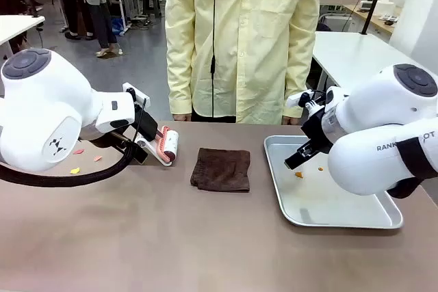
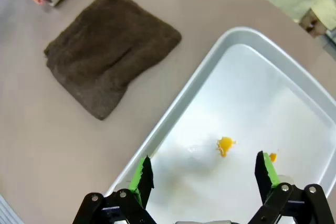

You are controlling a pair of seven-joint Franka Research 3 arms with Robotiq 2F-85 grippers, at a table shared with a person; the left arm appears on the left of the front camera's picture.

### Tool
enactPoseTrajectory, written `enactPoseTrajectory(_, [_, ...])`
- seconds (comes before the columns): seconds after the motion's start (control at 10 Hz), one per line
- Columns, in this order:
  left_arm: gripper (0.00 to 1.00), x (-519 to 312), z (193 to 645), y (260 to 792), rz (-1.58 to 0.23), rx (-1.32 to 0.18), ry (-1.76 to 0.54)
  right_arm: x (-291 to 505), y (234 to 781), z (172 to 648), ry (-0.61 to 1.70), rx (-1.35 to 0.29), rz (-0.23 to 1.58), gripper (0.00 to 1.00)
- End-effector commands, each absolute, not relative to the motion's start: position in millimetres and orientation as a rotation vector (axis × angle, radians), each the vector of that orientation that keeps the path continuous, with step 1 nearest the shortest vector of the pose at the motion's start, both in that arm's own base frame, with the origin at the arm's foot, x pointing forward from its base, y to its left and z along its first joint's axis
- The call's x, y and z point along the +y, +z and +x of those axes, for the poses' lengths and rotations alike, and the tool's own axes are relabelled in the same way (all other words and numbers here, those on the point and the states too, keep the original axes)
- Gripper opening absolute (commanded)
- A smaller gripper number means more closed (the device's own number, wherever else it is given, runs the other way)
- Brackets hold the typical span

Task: Clean the surface of the table.
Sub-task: Hold the Lint Roller with your left hand and the towel with your right hand.

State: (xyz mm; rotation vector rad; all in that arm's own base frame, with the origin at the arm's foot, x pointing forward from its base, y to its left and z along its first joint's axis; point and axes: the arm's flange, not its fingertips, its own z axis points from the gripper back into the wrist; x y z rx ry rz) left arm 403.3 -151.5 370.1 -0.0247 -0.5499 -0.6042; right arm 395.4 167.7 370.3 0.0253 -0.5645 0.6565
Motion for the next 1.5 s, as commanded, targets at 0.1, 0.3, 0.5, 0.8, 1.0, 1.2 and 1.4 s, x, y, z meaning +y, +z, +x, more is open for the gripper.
enactPoseTrajectory(0.1, [1.00, -152, 403, 370, -0.025, -0.550, -0.604, 168, 370, 395, 0.657, -0.565, 0.025, 1.00])
enactPoseTrajectory(0.3, [1.00, -152, 403, 370, -0.025, -0.550, -0.604, 168, 370, 395, 0.657, -0.565, 0.025, 1.00])
enactPoseTrajectory(0.5, [1.00, -152, 403, 370, -0.025, -0.550, -0.604, 168, 370, 395, 0.657, -0.565, 0.025, 1.00])
enactPoseTrajectory(0.8, [1.00, -152, 403, 370, -0.025, -0.550, -0.604, 168, 370, 395, 0.657, -0.565, 0.025, 1.00])
enactPoseTrajectory(1.0, [1.00, -152, 403, 370, -0.025, -0.550, -0.604, 168, 370, 395, 0.657, -0.565, 0.025, 1.00])
enactPoseTrajectory(1.2, [1.00, -148, 392, 388, -0.075, -0.425, -0.596, 163, 384, 383, 0.639, -0.424, 0.088, 1.00])
enactPoseTrajectory(1.4, [1.00, -136, 372, 425, -0.366, -0.230, -0.301, 138, 411, 356, 0.312, -0.249, 0.297, 1.00])
